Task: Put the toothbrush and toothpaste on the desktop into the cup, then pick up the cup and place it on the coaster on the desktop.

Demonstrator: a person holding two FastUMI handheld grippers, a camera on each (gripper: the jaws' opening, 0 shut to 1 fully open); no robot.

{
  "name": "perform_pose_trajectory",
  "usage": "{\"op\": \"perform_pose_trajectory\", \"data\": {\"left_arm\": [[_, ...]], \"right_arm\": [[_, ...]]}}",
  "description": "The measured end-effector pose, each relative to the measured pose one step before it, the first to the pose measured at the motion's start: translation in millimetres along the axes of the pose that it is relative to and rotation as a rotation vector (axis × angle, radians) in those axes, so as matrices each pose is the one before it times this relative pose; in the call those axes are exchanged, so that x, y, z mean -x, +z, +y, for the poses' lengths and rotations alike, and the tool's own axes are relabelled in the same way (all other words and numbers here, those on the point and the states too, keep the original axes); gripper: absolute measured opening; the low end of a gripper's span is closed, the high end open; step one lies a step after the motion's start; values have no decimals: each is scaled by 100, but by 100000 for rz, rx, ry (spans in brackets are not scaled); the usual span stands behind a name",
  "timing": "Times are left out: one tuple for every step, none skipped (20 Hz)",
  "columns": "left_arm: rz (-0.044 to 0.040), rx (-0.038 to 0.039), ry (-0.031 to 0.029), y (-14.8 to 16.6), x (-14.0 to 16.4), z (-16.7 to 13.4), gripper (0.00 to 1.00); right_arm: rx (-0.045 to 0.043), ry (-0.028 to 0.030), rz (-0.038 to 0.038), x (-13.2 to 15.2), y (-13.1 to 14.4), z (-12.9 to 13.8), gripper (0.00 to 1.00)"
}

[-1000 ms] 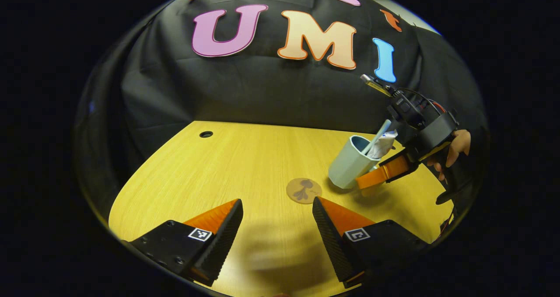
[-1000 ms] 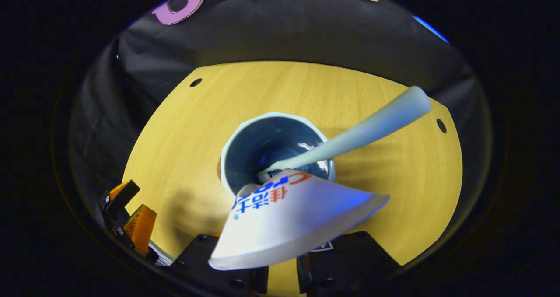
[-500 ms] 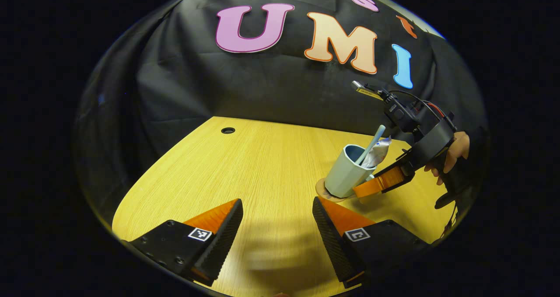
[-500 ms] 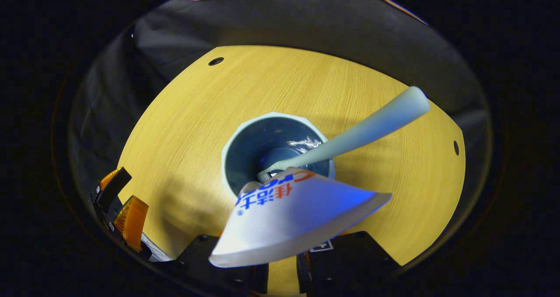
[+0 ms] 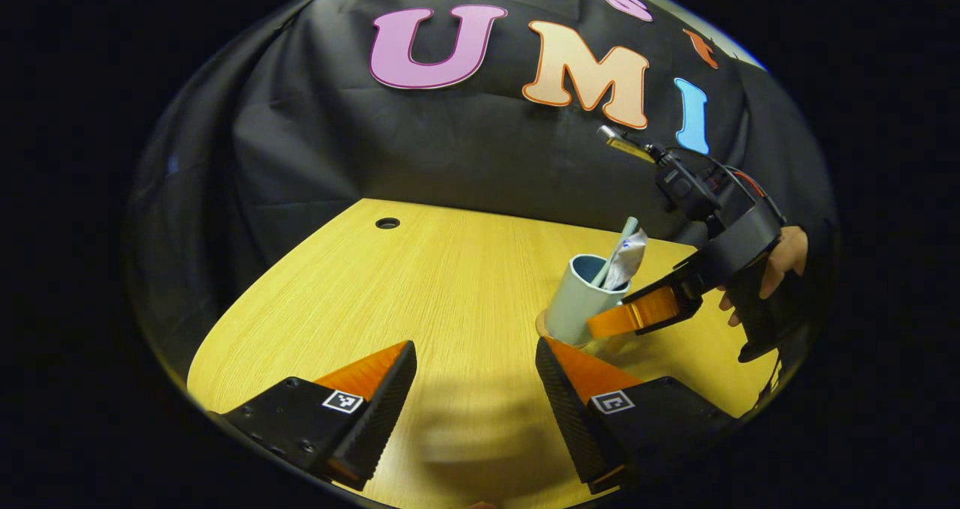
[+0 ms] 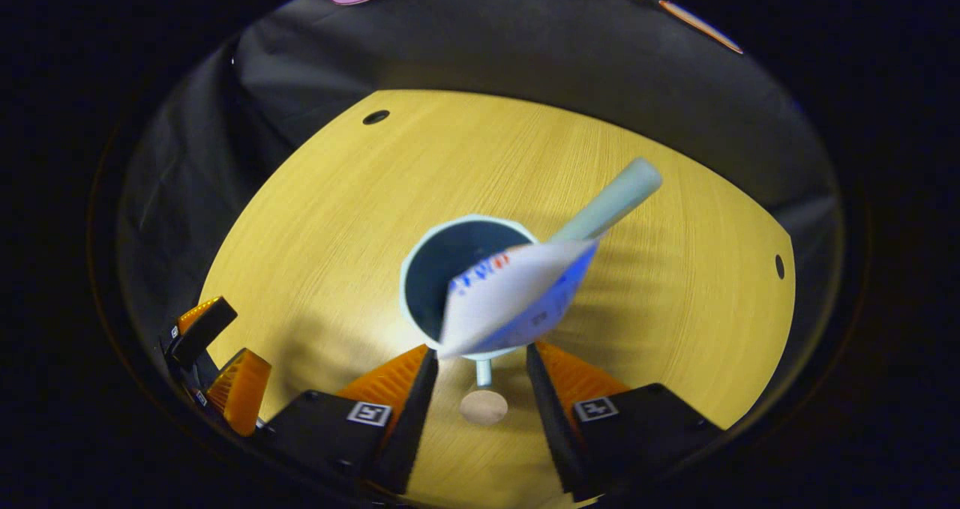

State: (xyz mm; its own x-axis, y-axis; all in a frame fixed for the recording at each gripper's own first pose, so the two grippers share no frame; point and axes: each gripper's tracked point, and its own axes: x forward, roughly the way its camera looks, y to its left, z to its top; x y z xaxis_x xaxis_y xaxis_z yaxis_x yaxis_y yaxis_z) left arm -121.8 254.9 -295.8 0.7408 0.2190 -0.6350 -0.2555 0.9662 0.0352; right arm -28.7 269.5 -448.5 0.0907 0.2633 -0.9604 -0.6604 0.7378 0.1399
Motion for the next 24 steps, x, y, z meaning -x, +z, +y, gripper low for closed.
{"op": "perform_pose_trajectory", "data": {"left_arm": [[-351,-336,-467,276,-122,-521,94],[-418,-848,-552,328,-8,-617,94],[-404,-1207,-525,424,-66,-710,94],[-755,-1129,-696,426,136,-903,93],[-950,-719,-555,514,67,-915,93],[-1059,77,-869,593,151,-1262,94],[-681,804,-597,447,9,-1036,93],[-554,857,-614,428,98,-1148,93],[-962,755,-409,451,326,-1080,93],[-1736,417,-304,600,294,-1136,94],[-1685,-87,-205,622,303,-1064,94],[-1399,-767,198,515,314,-998,94],[-1941,-1099,325,555,340,-988,93],[-2178,-989,615,689,355,-852,94],[-2642,-621,568,739,592,-830,93],[-2689,-293,270,810,345,-699,93],[-2698,-476,546,803,386,-801,93],[-2440,-584,431,832,389,-690,93],[-2323,-962,400,780,340,-651,93],[-1915,-573,-371,925,487,-617,93],[-2047,-350,-1159,924,584,-709,93],[-2672,-877,-1288,1081,524,-625,93],[-2409,-1639,-1142,993,419,-407,93],[-2104,-1393,-1055,849,362,-303,93]], "right_arm": [[1113,-219,-3004,589,249,-361,89],[414,682,-3596,803,-113,-147,92],[-437,588,-4190,824,-134,-264,92],[-430,700,-5133,1018,-170,-327,93],[-686,621,-7019,1470,-109,-549,98],[-533,-693,-5191,1161,-34,-759,99],[-541,-1194,-5577,1329,-88,-1104,98],[-153,-2174,-6069,1207,218,-1341,97],[-527,-2259,-6009,1468,162,-1471,98],[-1347,-2420,-6393,1614,550,-1560,99],[-1455,-2610,-5576,1332,757,-1259,98],[-1335,-2817,-4975,1185,834,-1293,98],[-1299,-2559,-4539,1038,626,-1601,98],[-1255,-1795,-3965,855,606,-1412,98],[-1421,-1230,-2761,1099,437,-1482,98],[-1859,-819,-2627,977,487,-1216,98],[-1671,-388,-2576,1148,664,-1112,98],[-1344,-983,-3324,853,891,-1022,98],[-841,-1405,-3371,1260,1384,-1369,98],[-626,-2177,-2736,1003,1336,-1009,98],[-1243,-2294,-3443,1212,1516,-927,97],[-691,-1207,-2790,680,1121,-335,97],[22,-1264,-2668,669,850,-148,97],[1308,-2059,-1619,465,775,-359,97]]}}
